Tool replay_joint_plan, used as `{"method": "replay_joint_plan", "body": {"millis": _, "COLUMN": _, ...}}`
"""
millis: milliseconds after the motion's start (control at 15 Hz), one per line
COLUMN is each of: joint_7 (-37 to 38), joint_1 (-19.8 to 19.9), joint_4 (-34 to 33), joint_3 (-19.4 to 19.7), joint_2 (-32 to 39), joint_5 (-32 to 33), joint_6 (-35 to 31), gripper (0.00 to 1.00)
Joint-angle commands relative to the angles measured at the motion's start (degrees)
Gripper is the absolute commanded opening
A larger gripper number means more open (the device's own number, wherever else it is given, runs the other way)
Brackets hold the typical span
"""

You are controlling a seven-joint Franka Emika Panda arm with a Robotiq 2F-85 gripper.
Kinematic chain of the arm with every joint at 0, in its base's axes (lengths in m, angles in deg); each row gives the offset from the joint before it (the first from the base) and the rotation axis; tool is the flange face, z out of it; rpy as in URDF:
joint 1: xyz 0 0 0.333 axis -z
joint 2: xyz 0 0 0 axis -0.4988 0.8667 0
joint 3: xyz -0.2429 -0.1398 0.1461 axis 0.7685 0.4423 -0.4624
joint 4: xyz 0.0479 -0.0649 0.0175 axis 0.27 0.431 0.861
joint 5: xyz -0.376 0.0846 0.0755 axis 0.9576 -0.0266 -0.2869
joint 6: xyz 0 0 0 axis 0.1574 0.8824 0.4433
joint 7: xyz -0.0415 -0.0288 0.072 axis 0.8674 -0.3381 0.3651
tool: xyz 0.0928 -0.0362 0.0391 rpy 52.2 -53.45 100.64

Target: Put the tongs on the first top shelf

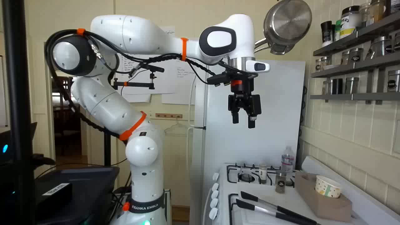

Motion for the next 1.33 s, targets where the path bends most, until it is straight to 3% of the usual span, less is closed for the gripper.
{"method": "replay_joint_plan", "body": {"millis": 0, "joint_7": 0.19, "joint_1": -0.34, "joint_4": -0.20, "joint_3": 0.20, "joint_2": 0.02, "joint_5": 0.15, "joint_6": 0.20, "gripper": 1.00}}
{"method": "replay_joint_plan", "body": {"millis": 400, "joint_7": 0.76, "joint_1": -0.46, "joint_4": 0.17, "joint_3": 0.37, "joint_2": -0.39, "joint_5": -0.70, "joint_6": -1.20, "gripper": 1.00}}
{"method": "replay_joint_plan", "body": {"millis": 733, "joint_7": 5.29, "joint_1": 1.21, "joint_4": 4.70, "joint_3": 3.30, "joint_2": 8.74, "joint_5": -1.07, "joint_6": -23.63, "gripper": 1.00}}
{"method": "replay_joint_plan", "body": {"millis": 867, "joint_7": 4.78, "joint_1": 0.77, "joint_4": 4.07, "joint_3": 4.79, "joint_2": 15.00, "joint_5": -3.52, "joint_6": -24.73, "gripper": 1.00}}
{"method": "replay_joint_plan", "body": {"millis": 1133, "joint_7": 9.18, "joint_1": 3.55, "joint_4": 1.90, "joint_3": 3.48, "joint_2": 25.21, "joint_5": -3.85, "joint_6": -20.65, "gripper": 1.00}}
{"method": "replay_joint_plan", "body": {"millis": 1200, "joint_7": 6.66, "joint_1": 3.57, "joint_4": 4.34, "joint_3": 3.25, "joint_2": 20.75, "joint_5": -3.18, "joint_6": -22.96, "gripper": 1.00}}
{"method": "replay_joint_plan", "body": {"millis": 1267, "joint_7": 7.32, "joint_1": 3.91, "joint_4": 3.97, "joint_3": 3.08, "joint_2": 23.00, "joint_5": -3.30, "joint_6": -22.95, "gripper": 1.00}}
